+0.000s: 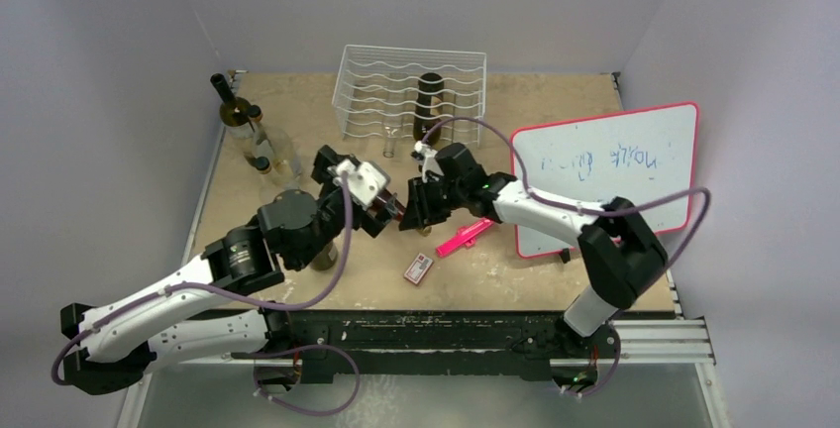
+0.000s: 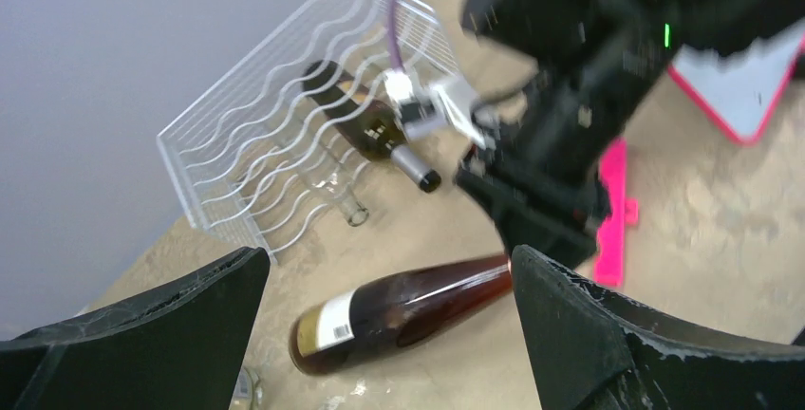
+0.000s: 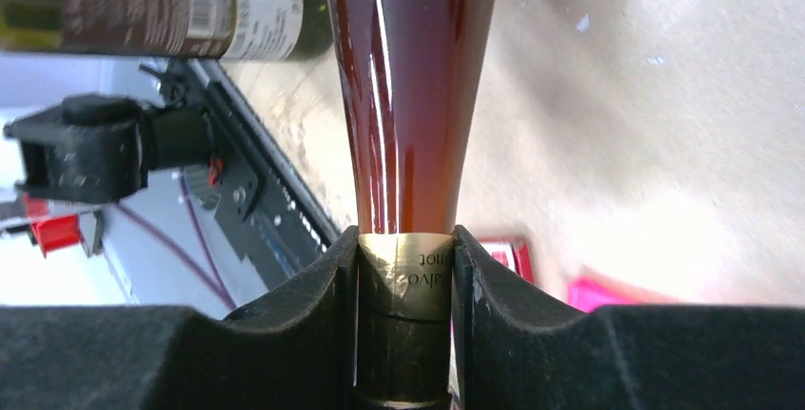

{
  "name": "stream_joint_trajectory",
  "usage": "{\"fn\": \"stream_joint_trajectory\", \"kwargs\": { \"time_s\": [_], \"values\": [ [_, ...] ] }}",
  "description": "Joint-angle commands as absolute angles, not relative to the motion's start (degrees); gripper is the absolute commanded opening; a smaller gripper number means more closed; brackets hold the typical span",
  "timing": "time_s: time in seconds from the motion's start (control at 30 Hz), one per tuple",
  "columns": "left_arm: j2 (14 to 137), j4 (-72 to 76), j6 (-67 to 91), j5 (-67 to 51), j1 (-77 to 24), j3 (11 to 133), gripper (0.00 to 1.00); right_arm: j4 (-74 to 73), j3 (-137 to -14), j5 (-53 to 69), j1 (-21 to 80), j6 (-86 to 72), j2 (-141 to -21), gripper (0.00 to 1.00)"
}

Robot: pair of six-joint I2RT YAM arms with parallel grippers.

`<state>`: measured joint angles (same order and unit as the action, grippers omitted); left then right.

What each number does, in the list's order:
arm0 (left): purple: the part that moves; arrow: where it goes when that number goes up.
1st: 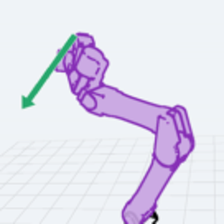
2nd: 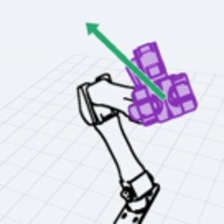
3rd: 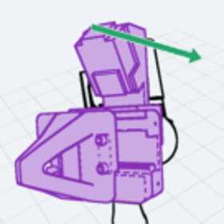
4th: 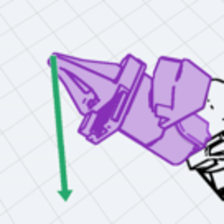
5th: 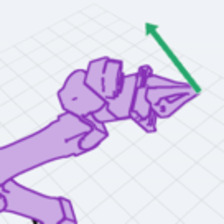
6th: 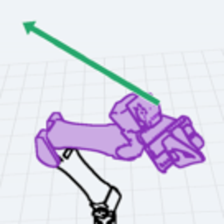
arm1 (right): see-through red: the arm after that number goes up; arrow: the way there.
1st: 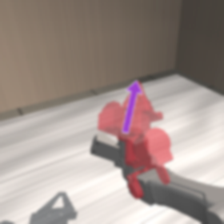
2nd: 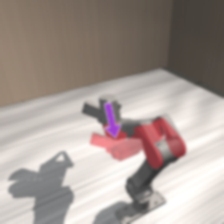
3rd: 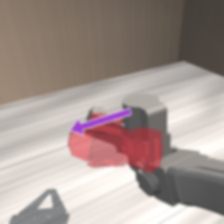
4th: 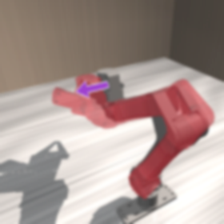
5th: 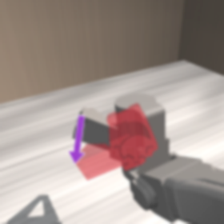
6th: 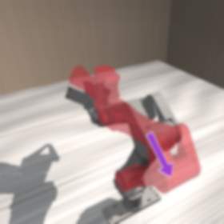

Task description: Take the wine bottle off the wine rack

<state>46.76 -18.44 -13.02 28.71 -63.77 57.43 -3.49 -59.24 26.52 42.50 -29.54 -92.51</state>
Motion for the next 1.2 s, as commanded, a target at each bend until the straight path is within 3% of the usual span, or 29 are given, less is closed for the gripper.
{"fn": "stream_joint_trajectory", "kwargs": {
  "time_s": [0.0,0.2,0.63,0.8,1.07,1.17],
  "values": [
    [50.03,-17.83,-24.56,17.93,-63.8,55.05,1.0,-10.56,-58.76,39.02,37.73,-19.4,-82.64,0.0],
    [57.0,-17.27,-31.37,10.33,-63.81,51.71,1.0,-18.57,-59.45,38.73,34.29,-15.66,-77.67,0.0],
    [73.39,-2.46,-35.25,11.63,-61.81,49.09,0.97,-24.55,-63.06,38.39,33.22,-14.97,-72.51,0.0],
    [75.91,-0.3,-34.86,7.61,-58.51,49.57,0.8,-25.04,-64.25,39.1,33.23,-15.3,-70.79,0.0],
    [75.26,2.68,-33.41,7.43,-58.16,48.38,0.29,-24.51,-66.96,40.01,33.23,-15.35,-70.9,0.02],
    [73.4,6.33,-31.42,9.4,-57.89,46.43,0.13,-25.21,-70.13,35.06,33.2,-15.47,-71.85,0.31]
  ]
}}
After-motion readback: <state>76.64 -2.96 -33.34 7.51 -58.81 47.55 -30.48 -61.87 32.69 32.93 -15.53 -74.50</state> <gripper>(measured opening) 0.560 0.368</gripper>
